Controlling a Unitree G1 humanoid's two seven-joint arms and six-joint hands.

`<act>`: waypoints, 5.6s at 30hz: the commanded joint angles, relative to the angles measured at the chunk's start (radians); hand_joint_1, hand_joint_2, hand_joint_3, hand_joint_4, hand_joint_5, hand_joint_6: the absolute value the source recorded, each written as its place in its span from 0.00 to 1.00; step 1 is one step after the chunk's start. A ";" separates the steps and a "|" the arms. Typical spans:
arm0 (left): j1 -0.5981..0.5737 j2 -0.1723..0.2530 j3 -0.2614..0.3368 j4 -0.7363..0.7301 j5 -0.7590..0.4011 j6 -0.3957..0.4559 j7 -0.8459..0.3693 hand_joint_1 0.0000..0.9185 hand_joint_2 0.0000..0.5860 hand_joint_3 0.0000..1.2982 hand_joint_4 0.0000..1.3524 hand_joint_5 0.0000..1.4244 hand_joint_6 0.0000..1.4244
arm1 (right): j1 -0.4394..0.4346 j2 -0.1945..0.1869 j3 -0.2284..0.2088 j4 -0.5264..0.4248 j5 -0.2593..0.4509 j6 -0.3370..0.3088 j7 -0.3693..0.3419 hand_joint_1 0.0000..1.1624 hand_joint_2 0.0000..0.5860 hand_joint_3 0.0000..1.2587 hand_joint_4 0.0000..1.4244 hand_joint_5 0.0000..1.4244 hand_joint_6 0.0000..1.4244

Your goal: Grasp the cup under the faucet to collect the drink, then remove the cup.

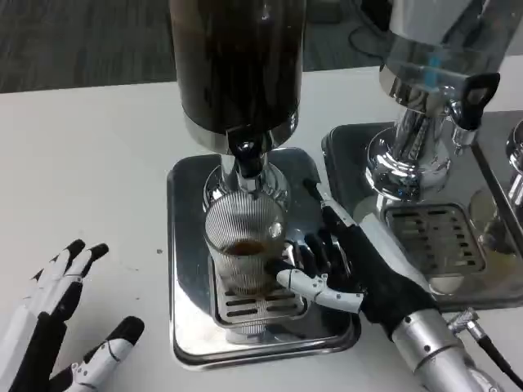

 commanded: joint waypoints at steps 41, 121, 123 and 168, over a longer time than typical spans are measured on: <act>0.042 -0.018 -0.005 -0.030 -0.046 0.032 0.002 0.00 0.56 0.17 0.00 0.01 0.00 | -0.060 0.107 0.013 0.164 0.049 -0.098 -0.030 0.52 0.32 0.00 0.00 0.00 0.04; -0.011 0.022 -0.029 0.028 -0.109 0.005 -0.071 0.00 0.36 0.15 0.00 0.00 0.00 | -0.030 0.135 -0.011 0.222 -0.041 -0.328 -0.320 0.84 0.29 0.22 0.42 0.63 0.93; -0.013 0.018 -0.034 0.027 -0.107 0.007 -0.071 0.00 0.31 0.13 0.00 0.00 0.00 | -0.028 0.129 -0.018 0.222 -0.035 -0.339 -0.316 0.84 0.29 0.23 0.41 0.63 0.93; 0.038 0.099 -0.041 -0.144 0.209 0.118 0.045 0.00 0.17 0.00 0.00 0.00 0.00 | 0.283 0.094 -0.028 -0.134 -0.049 -0.436 -0.310 0.82 0.25 0.31 0.48 0.68 1.00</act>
